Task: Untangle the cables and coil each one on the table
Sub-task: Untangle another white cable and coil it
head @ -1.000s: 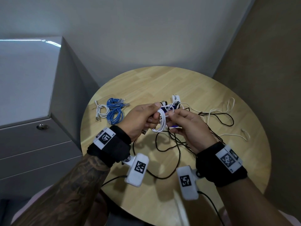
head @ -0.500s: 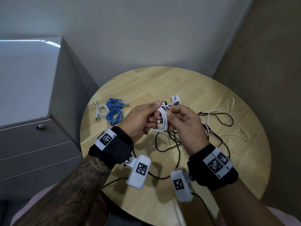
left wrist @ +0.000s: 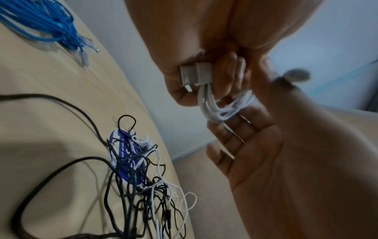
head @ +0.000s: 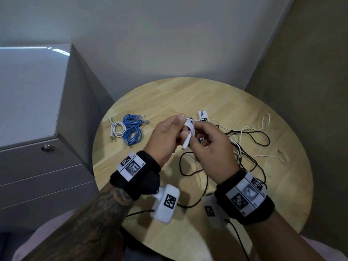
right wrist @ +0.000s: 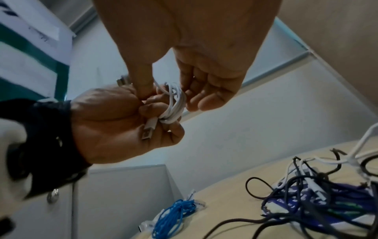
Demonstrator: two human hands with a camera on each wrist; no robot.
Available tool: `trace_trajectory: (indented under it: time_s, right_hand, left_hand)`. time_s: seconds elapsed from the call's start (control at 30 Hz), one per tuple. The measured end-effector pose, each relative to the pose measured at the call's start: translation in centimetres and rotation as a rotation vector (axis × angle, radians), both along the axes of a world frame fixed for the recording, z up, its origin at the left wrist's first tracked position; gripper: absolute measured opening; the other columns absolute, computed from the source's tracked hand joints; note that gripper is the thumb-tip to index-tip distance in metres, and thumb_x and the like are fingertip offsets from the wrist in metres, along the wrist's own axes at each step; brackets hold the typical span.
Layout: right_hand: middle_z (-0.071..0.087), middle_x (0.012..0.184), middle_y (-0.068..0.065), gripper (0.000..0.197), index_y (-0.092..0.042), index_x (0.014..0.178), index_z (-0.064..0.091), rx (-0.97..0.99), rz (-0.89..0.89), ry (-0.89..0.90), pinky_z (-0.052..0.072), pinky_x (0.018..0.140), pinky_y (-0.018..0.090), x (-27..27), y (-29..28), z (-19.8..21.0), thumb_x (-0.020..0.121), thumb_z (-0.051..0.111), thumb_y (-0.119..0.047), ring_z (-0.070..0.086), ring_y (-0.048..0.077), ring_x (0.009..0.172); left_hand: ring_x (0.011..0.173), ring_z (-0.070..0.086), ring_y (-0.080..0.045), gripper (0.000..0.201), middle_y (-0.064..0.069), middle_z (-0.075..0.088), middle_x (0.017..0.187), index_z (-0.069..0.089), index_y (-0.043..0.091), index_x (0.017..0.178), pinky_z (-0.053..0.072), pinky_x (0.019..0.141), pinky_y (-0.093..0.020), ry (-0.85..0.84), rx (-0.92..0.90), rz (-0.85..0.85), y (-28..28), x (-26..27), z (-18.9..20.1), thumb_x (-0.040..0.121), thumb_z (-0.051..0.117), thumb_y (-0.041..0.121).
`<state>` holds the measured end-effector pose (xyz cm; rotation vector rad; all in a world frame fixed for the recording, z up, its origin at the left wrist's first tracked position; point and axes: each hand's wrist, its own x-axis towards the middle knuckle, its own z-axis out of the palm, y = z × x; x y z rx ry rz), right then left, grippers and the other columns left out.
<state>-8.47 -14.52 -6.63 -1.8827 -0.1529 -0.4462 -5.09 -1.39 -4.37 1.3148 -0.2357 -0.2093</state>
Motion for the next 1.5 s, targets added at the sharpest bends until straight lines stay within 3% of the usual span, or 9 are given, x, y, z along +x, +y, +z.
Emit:
trace_trajectory:
  time_s: [0.2,0.33,0.5,0.7,0.93,1.17,1.3,1.4,1.5]
  right_hand:
    - [0.071,0.093,0.007,0.018,-0.017,0.101,0.072,0.262,0.036,0.038,0.056,0.077,0.049,0.1,-0.4,0.5,0.085,0.078,-0.017,0.066,0.025,0.083]
    - [0.067,0.088,0.008,0.018,-0.014,0.091,0.064,0.391,0.073,0.065,0.055,0.074,0.035,0.3,-0.7,1.0,0.083,0.08,-0.009,0.063,0.019,0.08]
    - [0.063,0.092,0.019,0.031,-0.012,0.084,0.059,0.467,0.127,0.133,0.053,0.069,0.027,0.6,-1.2,1.5,0.073,0.081,-0.03,0.062,0.019,0.081]
    - [0.068,0.095,0.018,0.033,-0.02,0.087,0.065,0.482,0.164,0.195,0.055,0.072,0.04,0.7,-1.8,1.5,0.073,0.086,-0.041,0.064,0.027,0.086]
    - [0.067,0.093,0.019,0.018,-0.012,0.095,0.06,0.424,0.113,0.139,0.056,0.072,0.037,0.3,-1.4,1.9,0.083,0.073,-0.017,0.064,0.024,0.085]
    - [0.065,0.091,0.029,0.023,0.003,0.094,0.058,0.442,0.049,0.13,0.053,0.068,0.034,0.2,-0.5,1.8,0.09,0.072,-0.014,0.061,0.026,0.078]
    - [0.063,0.087,0.008,0.017,-0.007,0.096,0.059,0.461,-0.051,-0.003,0.053,0.072,0.03,-0.1,-0.2,2.2,0.088,0.072,0.0,0.061,0.018,0.079]
    - [0.067,0.089,0.01,0.015,-0.01,0.098,0.067,0.471,-0.045,-0.049,0.054,0.076,0.037,-0.4,-0.2,2.7,0.088,0.072,0.0,0.063,0.02,0.08]
    - [0.072,0.089,0.001,0.016,-0.015,0.105,0.073,0.523,-0.019,-0.015,0.055,0.075,0.028,-0.2,-0.5,2.9,0.094,0.068,-0.006,0.065,0.013,0.08]
  left_hand:
    - [0.046,0.055,-0.002,0.034,0.005,0.062,0.055,0.062,0.003,0.096,0.041,0.044,-0.012,0.039,-0.015,-0.065,-0.2,-0.1,0.4,0.106,0.034,0.019]
    - [0.046,0.032,-0.002,0.031,0.012,0.047,0.051,0.056,-0.003,0.092,0.025,0.042,-0.012,0.06,-0.04,-0.141,-0.1,-0.1,0.5,0.105,0.035,0.016]
    - [0.049,0.034,-0.006,0.015,0.009,0.046,0.056,0.051,0.003,0.093,0.018,0.045,-0.02,0.062,0.028,-0.247,0.4,0.0,0.8,0.085,0.049,0.016]
    - [0.049,0.046,0.002,0.006,0.013,0.055,0.058,0.052,0.006,0.09,0.035,0.046,-0.011,-0.092,0.17,-0.209,0.7,-0.4,1.0,0.095,0.054,0.003]
    - [0.045,0.048,0.002,0.015,0.014,0.055,0.053,0.038,0.001,0.113,0.035,0.045,-0.008,-0.136,0.166,-0.185,0.4,-0.4,1.1,0.1,0.046,-0.001]
    - [0.068,0.057,-0.007,0.008,-0.002,0.061,0.083,0.05,0.006,0.106,0.045,0.061,-0.019,-0.192,0.18,-0.11,0.5,0.2,-0.1,0.098,0.053,0.006]
    - [0.058,0.054,0.002,0.01,0.013,0.06,0.069,0.049,-0.001,0.108,0.043,0.053,-0.012,-0.188,0.147,-0.056,0.2,0.2,-0.3,0.099,0.05,0.001]
    - [0.049,0.052,0.004,0.009,0.017,0.059,0.057,0.046,-0.002,0.108,0.037,0.047,-0.007,-0.205,0.126,-0.069,0.2,0.1,0.1,0.1,0.045,-0.001]
    - [0.046,0.047,0.002,0.007,0.015,0.057,0.055,0.046,0.001,0.106,0.036,0.048,-0.01,-0.161,0.054,-0.076,0.3,0.3,0.1,0.1,0.043,-0.001]
